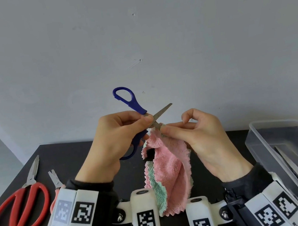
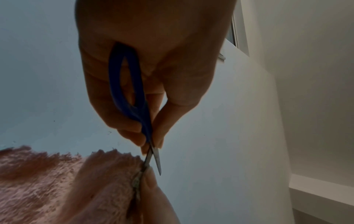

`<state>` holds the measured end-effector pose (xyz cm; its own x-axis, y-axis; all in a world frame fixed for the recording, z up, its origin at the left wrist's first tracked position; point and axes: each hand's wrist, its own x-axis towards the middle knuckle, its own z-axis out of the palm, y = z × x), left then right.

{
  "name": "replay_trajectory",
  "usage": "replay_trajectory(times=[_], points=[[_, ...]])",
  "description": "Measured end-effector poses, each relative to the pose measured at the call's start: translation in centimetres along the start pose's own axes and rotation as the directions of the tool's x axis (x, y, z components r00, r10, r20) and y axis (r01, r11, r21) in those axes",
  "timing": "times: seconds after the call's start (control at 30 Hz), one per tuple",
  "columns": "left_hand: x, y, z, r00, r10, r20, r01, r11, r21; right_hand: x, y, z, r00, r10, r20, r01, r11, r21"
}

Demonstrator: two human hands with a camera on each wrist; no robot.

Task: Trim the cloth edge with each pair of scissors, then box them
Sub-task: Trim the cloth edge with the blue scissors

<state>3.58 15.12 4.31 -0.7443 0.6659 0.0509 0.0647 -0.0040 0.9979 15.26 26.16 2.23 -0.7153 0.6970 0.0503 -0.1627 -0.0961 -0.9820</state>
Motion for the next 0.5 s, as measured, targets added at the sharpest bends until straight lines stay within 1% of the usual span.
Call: replay_trajectory(times=[0.1,0.23,0.5], points=[[-0.04,-0.06,0.32,1.000,-0.004,0.009,0.004,1.000,-0.001,-0.02,0.10,0.09,1.000,-0.026,-0.002,0.025,0.999,-0.048],[-0.02,-0.08,0.19,1.000,-0.010,-0.018,0.010,1.000,-0.015,0.13,0.38,0.15,1.000,-0.029,-0.011,0.028,0.995,-0.093],[-0.21,0.21,-0.35,0.998,0.016,-0.068,-0.017,1.000,-0.016,0.43,0.22,-0.37,0.999,-0.040,-0.029,0.037,0.995,-0.092]])
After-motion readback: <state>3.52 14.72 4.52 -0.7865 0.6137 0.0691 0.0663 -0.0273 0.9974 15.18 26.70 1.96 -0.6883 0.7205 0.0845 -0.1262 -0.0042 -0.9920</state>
